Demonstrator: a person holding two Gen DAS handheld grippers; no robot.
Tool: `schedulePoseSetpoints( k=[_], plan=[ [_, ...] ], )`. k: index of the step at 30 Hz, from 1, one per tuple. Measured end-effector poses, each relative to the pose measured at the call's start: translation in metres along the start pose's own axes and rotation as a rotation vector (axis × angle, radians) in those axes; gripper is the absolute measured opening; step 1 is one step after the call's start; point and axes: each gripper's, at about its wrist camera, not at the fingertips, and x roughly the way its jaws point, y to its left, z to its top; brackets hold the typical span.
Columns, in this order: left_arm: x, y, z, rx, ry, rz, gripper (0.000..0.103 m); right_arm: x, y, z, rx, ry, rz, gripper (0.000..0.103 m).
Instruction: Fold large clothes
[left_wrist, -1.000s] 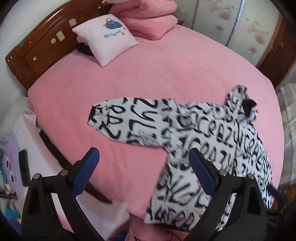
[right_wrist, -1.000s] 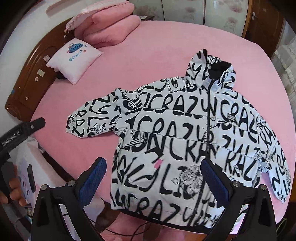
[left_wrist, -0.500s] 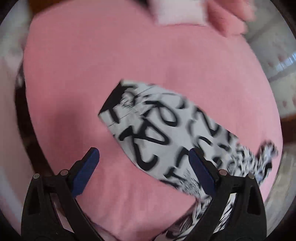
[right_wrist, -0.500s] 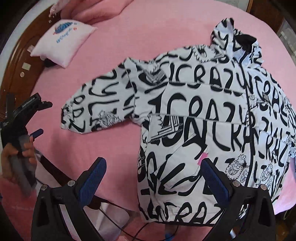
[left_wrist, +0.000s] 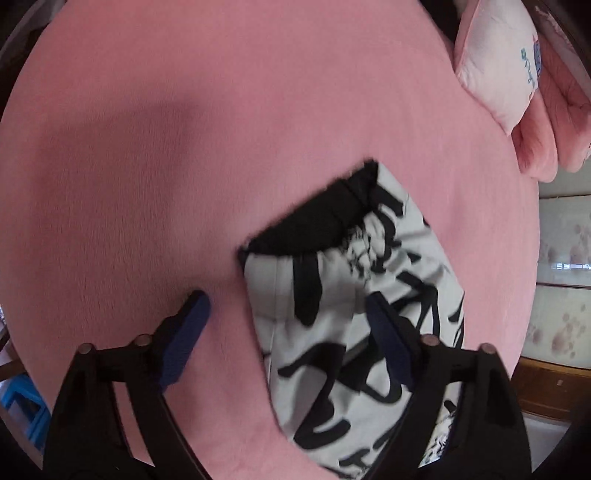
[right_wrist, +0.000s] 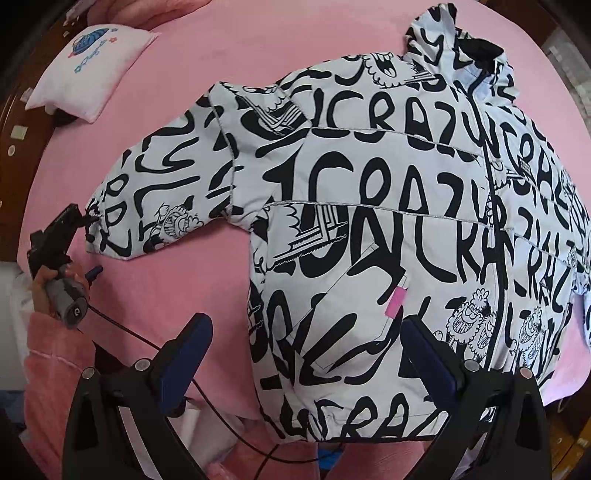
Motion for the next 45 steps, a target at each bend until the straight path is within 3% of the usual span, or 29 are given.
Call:
schedulePoseSetpoints(
  k=[2,3,6,9,16,26,30,35,39,45],
  plan=[
    [0.000,-0.001,-0.001,0.007,-0.042,-0.022,0.058,0.000,-0.007,0.003,0.010,-0.022,-0.018,0.103],
    [-0.001,-0.003,-0.004,0.020,-0.065,-0.033,0.040,0.000,-0.009,0.004,0.018,-0.030,-0.022,0.103],
    [-0.003,-0.011,-0.012,0.056,-0.103,-0.038,0.022,-0.002,-0.021,0.005,0.056,-0.050,-0.013,0.103],
    [-0.019,-0.022,-0.028,0.063,-0.171,-0.075,0.016,-0.004,-0.033,0.002,0.083,-0.060,0.003,0.103],
    [-0.091,-0.063,-0.087,0.177,-0.336,-0.269,0.014,-0.018,-0.067,-0.014,0.104,-0.117,0.062,0.103],
    [-0.197,-0.167,-0.231,0.439,-0.438,-0.514,0.014,-0.060,-0.160,-0.015,0.146,-0.246,0.117,0.103],
    [-0.237,-0.210,-0.300,0.533,-0.422,-0.596,0.014,-0.076,-0.205,-0.010,0.184,-0.288,0.132,0.103],
    [-0.259,-0.266,-0.411,0.667,-0.396,-0.646,0.014,-0.091,-0.264,-0.009,0.237,-0.322,0.139,0.103],
    [-0.255,-0.306,-0.501,0.777,-0.336,-0.673,0.014,-0.095,-0.307,-0.011,0.292,-0.332,0.154,0.103],
    [-0.226,-0.350,-0.641,0.910,-0.168,-0.670,0.014,-0.098,-0.371,-0.016,0.366,-0.360,0.113,0.103]
  ],
)
